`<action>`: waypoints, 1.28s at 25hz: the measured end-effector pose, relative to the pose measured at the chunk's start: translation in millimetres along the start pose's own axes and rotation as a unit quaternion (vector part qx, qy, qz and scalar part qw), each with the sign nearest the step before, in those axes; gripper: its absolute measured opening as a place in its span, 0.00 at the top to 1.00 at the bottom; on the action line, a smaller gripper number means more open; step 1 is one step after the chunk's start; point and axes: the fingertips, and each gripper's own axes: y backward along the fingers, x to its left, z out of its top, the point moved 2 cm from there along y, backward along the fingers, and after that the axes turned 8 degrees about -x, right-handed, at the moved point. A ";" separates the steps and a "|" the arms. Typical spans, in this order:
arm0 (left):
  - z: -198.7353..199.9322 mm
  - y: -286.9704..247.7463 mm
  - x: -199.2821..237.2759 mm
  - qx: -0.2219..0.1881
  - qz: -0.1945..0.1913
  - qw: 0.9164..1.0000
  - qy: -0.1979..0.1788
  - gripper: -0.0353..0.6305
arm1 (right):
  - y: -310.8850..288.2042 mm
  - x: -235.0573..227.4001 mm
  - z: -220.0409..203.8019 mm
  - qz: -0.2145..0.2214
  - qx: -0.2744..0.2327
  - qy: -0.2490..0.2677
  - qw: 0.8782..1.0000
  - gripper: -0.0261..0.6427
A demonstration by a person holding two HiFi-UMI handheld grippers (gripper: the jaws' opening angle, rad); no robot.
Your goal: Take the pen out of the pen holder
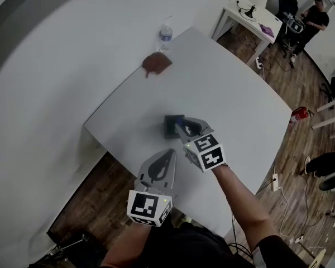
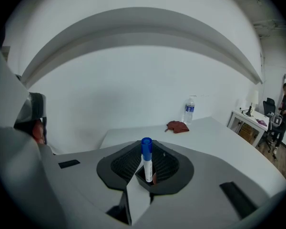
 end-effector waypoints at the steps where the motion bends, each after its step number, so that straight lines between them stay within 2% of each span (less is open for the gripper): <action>1: 2.7 2.6 -4.9 -0.002 -0.002 1.000 -0.003 0.94 | 7.1 2.9 3.9 0.001 -0.007 -0.001 1.000 0.85; 16: 39.7 58.9 -83.7 -0.027 0.000 0.999 -0.045 0.94 | 135.2 60.3 52.0 0.019 -0.102 0.005 0.995 0.85; 32: 46.5 89.1 -171.6 -0.048 -0.002 0.996 -0.075 0.94 | 237.3 77.2 53.2 0.030 -0.153 0.012 0.988 0.86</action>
